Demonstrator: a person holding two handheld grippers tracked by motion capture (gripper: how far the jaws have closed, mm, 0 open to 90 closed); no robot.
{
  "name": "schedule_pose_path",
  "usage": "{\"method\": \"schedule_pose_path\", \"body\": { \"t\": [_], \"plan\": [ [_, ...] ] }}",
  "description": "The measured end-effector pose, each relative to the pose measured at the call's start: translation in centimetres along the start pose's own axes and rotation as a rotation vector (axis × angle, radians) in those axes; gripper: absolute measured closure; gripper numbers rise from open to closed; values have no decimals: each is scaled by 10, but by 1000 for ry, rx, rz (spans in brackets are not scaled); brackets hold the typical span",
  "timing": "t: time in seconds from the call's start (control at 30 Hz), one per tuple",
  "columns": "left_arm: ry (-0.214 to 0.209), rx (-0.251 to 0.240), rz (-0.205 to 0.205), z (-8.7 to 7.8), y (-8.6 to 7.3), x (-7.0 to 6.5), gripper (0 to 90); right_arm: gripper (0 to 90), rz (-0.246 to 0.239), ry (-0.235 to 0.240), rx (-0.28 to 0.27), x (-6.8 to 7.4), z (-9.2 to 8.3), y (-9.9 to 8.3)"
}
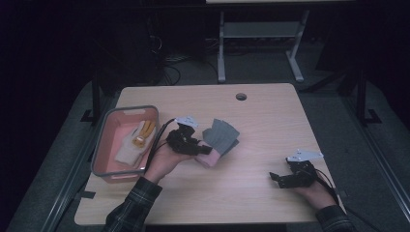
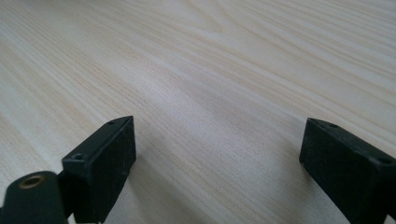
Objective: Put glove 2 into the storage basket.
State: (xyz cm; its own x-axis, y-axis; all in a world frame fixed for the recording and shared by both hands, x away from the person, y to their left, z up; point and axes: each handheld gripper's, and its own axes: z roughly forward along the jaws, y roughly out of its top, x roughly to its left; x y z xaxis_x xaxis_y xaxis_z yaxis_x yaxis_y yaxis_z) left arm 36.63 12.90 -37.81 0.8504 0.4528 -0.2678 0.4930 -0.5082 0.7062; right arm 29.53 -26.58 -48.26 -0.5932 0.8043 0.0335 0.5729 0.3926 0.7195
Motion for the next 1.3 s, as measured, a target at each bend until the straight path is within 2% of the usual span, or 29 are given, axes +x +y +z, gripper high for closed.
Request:
{"method": "schedule_pose_path", "body": {
  "t": [0.2, 0.23, 0.33, 0.57, 0.8, 1.07, 1.1, 1.3],
  "plan": [
    [28, -41, -27, -24, -2, 8, 698, 102, -8, 7, -1, 0, 0, 0],
    [28, -41, -27, -24, -2, 8, 698, 102, -8, 7, -1, 0, 0, 0],
    [48, -66, -42, -40, -4, 14, 698, 102, -8, 8, -1, 0, 0, 0],
    [84, -92, -66, -60, -9, 22, 698, 102, -9, 8, -1, 0, 0, 0],
    [138, -118, -97, -87, -20, 35, 698, 102, -9, 8, -1, 0, 0, 0],
    [178, -152, -125, -110, -31, 42, 698, 102, -12, 8, -1, 0, 0, 0],
    [195, -156, -136, -116, -35, 44, 698, 102, -9, 8, -2, 0, 0, 0],
    [235, -177, -163, -135, -47, 49, 697, 102, -12, 7, -1, 0, 0, 0]
  ]
}}
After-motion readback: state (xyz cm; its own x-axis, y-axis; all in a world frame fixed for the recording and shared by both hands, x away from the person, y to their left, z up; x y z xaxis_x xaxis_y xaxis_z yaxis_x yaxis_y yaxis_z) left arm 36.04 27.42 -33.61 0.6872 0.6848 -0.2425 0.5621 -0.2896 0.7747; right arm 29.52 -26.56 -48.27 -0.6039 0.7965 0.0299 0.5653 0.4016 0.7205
